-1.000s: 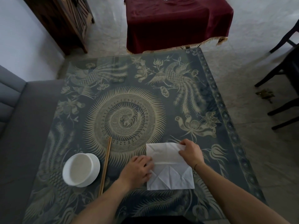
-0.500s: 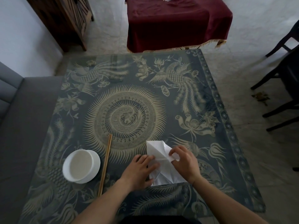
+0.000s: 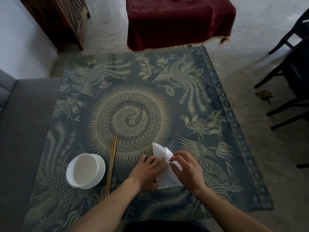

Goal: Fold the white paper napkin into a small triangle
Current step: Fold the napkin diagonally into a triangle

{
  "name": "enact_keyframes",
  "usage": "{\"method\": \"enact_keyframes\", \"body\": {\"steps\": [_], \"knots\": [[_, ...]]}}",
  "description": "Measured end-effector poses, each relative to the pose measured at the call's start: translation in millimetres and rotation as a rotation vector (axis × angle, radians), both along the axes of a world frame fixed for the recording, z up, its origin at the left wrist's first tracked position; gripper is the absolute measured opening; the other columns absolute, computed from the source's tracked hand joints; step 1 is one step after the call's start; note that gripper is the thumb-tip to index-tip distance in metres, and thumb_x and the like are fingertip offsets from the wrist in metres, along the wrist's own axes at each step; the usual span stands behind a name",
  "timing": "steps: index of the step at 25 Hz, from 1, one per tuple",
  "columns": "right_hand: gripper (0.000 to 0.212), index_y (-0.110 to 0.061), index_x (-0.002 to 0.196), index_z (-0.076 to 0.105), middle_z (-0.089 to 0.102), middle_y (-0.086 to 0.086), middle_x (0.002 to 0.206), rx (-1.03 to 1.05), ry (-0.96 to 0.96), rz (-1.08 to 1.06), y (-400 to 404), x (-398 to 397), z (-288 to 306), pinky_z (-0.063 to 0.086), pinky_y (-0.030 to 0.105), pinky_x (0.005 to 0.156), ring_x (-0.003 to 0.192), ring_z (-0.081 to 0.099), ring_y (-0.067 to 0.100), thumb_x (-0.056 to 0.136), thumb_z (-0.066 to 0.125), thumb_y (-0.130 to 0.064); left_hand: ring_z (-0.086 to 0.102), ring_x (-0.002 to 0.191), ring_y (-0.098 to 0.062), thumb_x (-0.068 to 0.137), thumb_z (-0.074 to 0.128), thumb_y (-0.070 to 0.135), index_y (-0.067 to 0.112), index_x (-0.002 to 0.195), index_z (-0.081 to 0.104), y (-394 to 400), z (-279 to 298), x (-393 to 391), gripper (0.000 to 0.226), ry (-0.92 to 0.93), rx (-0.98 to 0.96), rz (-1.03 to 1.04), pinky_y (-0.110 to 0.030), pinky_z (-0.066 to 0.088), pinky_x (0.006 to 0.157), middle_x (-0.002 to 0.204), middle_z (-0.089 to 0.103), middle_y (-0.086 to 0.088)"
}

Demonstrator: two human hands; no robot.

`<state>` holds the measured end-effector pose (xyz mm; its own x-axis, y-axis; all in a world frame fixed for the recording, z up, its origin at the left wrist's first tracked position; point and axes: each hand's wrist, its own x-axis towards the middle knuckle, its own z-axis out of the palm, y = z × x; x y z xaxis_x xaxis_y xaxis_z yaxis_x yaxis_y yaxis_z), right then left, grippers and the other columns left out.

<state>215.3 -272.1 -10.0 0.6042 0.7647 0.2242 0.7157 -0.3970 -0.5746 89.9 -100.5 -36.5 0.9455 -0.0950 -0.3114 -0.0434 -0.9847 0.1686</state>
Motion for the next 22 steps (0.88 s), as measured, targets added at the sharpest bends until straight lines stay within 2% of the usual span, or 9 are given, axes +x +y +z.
{"method": "enact_keyframes", "body": {"steps": [5,8,12,14,18,22], "knots": [[0.017,-0.023,0.092,0.068,0.064,-0.002,0.104,-0.039,0.02,0.052,-5.3,-29.3,-12.0,0.049,0.037,0.066,0.091,0.06,0.024,0.079,0.078,-0.021,0.036,0.125,-0.031,0.083,0.052,0.051,0.014,0.127,0.052,0.0,2.8,-1.5,0.058,-0.016,0.06,0.003,-0.05,0.027,0.101,0.131,0.047,-0.009],[0.02,-0.024,0.091,0.068,0.064,-0.003,0.104,-0.064,0.013,0.036,-3.0,-37.7,-15.5,0.048,0.036,0.068,0.091,0.058,0.023,0.076,0.08,-0.02,0.043,0.127,-0.028,0.084,0.053,0.042,0.015,0.126,0.055,5.0,0.3,-11.2,0.05,-0.095,0.008,-0.009,-0.046,0.037,0.097,0.132,0.053,-0.007],[0.025,-0.023,0.088,0.068,0.063,-0.002,0.096,-0.128,0.01,0.017,3.3,-45.6,-20.4,0.047,0.036,0.064,0.084,0.058,0.023,0.069,0.085,-0.017,0.057,0.114,-0.025,0.087,0.056,0.031,0.018,0.119,0.064,18.6,-2.2,-36.1,0.036,-0.194,-0.123,0.203,-0.042,0.046,0.089,0.128,0.061,-0.004],[0.028,-0.023,0.087,0.068,0.062,-0.003,0.091,-0.173,-0.016,0.015,6.2,-47.7,-22.6,0.045,0.036,0.063,0.081,0.057,0.023,0.066,0.086,-0.018,0.057,0.112,-0.023,0.083,0.06,0.026,0.019,0.119,0.064,25.0,-3.2,-45.0,0.037,-0.178,-0.117,0.215,-0.042,0.047,0.09,0.128,0.061,-0.003],[0.031,-0.024,0.087,0.068,0.062,-0.004,0.09,-0.255,-0.058,0.052,6.3,-54.7,-26.2,0.045,0.036,0.067,0.081,0.058,0.022,0.063,0.087,-0.025,0.057,0.112,-0.023,0.083,0.061,0.025,0.018,0.116,0.067,30.2,1.1,-51.4,0.034,-0.177,-0.118,0.233,-0.044,0.047,0.091,0.128,0.061,-0.003],[0.036,-0.025,0.092,0.069,0.064,-0.004,0.095,-0.3,-0.054,0.078,1.9,-61.2,-29.3,0.043,0.036,0.068,0.085,0.059,0.022,0.065,0.085,-0.043,0.057,0.112,-0.022,0.085,0.058,0.025,0.018,0.113,0.069,31.0,2.8,-52.8,0.032,-0.205,-0.103,0.221,-0.044,0.046,0.093,0.126,0.061,-0.004]]}}
